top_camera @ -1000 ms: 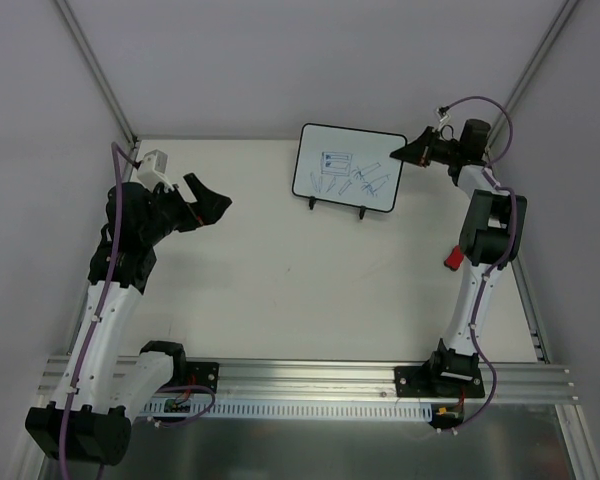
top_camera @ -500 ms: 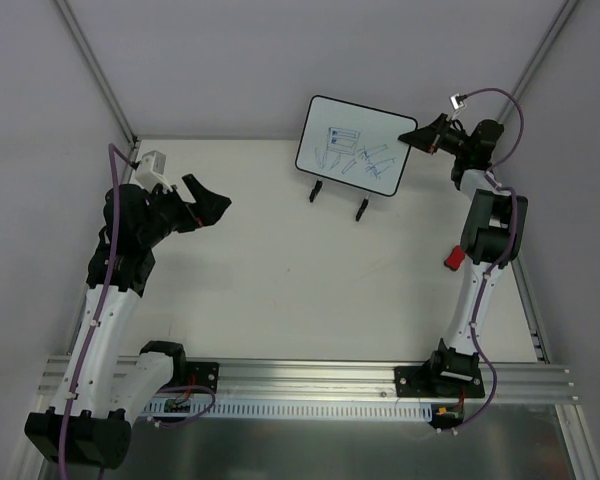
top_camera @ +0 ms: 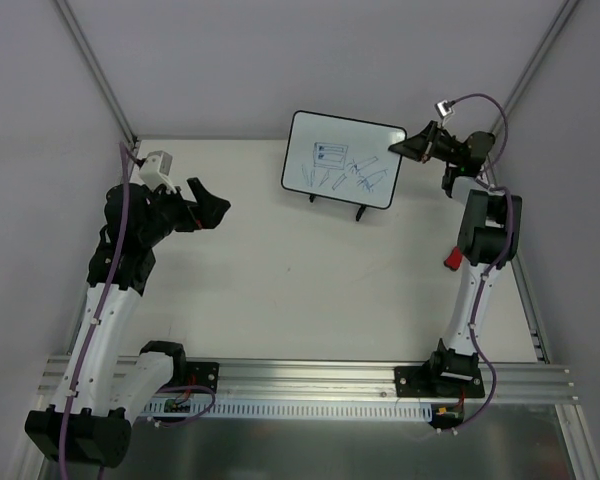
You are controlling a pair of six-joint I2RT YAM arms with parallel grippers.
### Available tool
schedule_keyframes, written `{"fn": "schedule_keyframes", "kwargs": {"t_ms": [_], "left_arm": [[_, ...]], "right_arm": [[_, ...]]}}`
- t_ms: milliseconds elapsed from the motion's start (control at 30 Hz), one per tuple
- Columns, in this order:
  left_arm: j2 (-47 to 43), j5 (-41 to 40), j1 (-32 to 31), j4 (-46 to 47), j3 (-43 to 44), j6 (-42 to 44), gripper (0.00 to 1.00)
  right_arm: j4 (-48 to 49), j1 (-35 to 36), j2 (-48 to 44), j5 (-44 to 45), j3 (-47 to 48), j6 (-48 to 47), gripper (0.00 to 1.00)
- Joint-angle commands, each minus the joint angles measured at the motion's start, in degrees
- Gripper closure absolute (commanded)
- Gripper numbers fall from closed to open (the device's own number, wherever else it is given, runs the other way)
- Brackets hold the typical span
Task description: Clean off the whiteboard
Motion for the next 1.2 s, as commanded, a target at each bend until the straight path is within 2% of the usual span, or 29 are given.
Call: {"fn": "schedule_keyframes", "kwargs": {"t_ms": [0, 167, 267, 500, 700, 833, 867, 967, 1033, 1167], "left_arm": [[1.7, 1.4, -0.3, 0.0, 1.4, 9.8, 0.01], [5.7, 7.4, -0.4, -0.2, 2.7, 21.4, 0.01], [9.8, 9.2, -0.4, -0.2, 5.1, 24.0, 0.01], [20.6, 14.8, -0.4, -0.1, 10.3, 21.0, 0.01], [24.2, 17.0, -0.3, -0.1, 11.2, 15.2, 0.02], [24.4, 18.5, 0.7, 0.1, 10.8, 14.0, 0.12], [24.5, 19.1, 1.7, 0.2, 10.8, 13.3, 0.19], [25.2, 24.6, 4.2, 1.1, 10.6, 12.2, 0.26], [25.8, 30.4, 6.2, 2.5, 10.6, 12.0, 0.28], [26.9, 35.8, 7.4, 3.1, 11.5, 12.8, 0.3]], "right_arm": [[14.4, 3.5, -8.4, -4.1, -3.2, 7.4, 1.0], [18.5, 7.4, -12.8, -8.0, -9.2, 9.0, 1.0], [18.7, 10.3, -15.1, -8.8, -12.3, 8.0, 1.0], [18.7, 13.7, -19.0, -8.3, -17.9, 5.4, 1.0], [18.7, 14.4, -21.4, -7.3, -18.7, 5.1, 1.0], [18.8, 14.4, -22.5, -7.3, -18.1, 5.4, 1.0], [18.8, 14.4, -22.9, -7.3, -18.0, 5.5, 1.0], [18.9, 14.5, -23.6, -7.4, -18.1, 5.5, 1.0], [18.9, 14.7, -24.3, -7.8, -18.1, 5.6, 1.0], [18.8, 15.1, -25.0, -8.0, -18.0, 5.7, 1.0]]}}
